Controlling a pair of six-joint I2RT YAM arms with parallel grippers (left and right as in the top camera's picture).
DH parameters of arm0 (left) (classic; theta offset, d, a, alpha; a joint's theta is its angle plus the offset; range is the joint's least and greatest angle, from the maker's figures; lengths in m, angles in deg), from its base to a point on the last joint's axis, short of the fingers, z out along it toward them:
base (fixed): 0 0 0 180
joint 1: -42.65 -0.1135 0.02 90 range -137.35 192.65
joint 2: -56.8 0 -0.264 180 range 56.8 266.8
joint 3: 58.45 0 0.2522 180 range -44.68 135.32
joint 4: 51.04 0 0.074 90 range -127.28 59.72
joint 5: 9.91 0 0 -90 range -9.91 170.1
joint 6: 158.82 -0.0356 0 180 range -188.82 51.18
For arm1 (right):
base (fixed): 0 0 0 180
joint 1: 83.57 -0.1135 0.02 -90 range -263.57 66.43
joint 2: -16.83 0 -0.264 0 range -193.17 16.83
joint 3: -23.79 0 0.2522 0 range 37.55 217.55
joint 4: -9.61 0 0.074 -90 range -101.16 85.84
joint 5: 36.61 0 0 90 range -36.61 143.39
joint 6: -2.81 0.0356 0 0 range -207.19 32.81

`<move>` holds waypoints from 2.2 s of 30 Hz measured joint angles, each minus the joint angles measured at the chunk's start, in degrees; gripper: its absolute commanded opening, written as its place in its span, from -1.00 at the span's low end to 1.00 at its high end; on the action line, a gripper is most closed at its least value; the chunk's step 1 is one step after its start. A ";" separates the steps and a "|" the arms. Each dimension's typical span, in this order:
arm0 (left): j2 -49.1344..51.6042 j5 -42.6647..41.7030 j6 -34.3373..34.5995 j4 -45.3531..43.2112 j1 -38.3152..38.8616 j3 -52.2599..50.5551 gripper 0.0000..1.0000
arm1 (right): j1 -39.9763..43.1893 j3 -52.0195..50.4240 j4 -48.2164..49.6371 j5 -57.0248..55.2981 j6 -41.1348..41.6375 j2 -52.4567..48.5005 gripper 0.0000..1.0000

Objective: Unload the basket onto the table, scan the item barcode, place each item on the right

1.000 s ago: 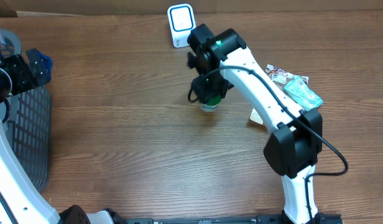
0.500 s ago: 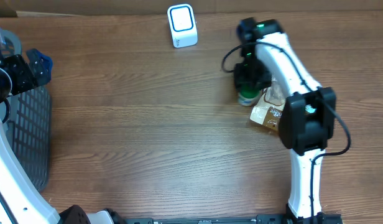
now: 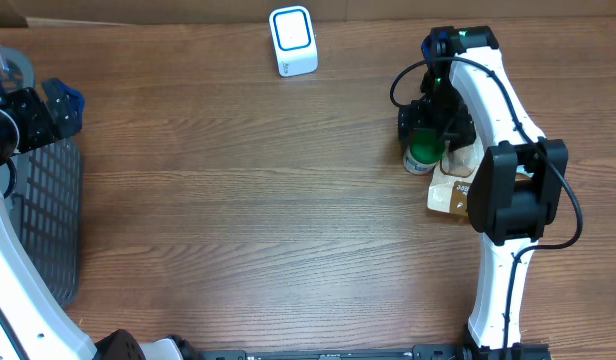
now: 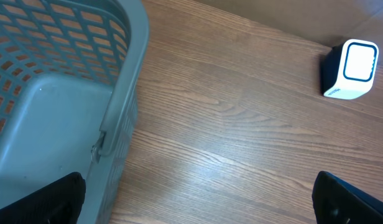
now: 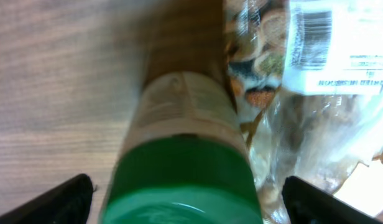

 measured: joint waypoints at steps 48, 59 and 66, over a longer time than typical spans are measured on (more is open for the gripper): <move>0.00 0.02 0.00 0.02 0.00 0.00 0.99 | -2.71 9.29 -4.31 14.78 -1.38 50.73 1.00; 0.00 0.02 0.00 0.02 0.00 0.00 0.99 | -2.49 -19.82 24.26 6.05 -1.40 72.83 1.00; 0.00 0.00 0.00 0.04 0.00 0.00 0.99 | 0.50 -46.80 46.10 4.85 -1.57 88.83 1.00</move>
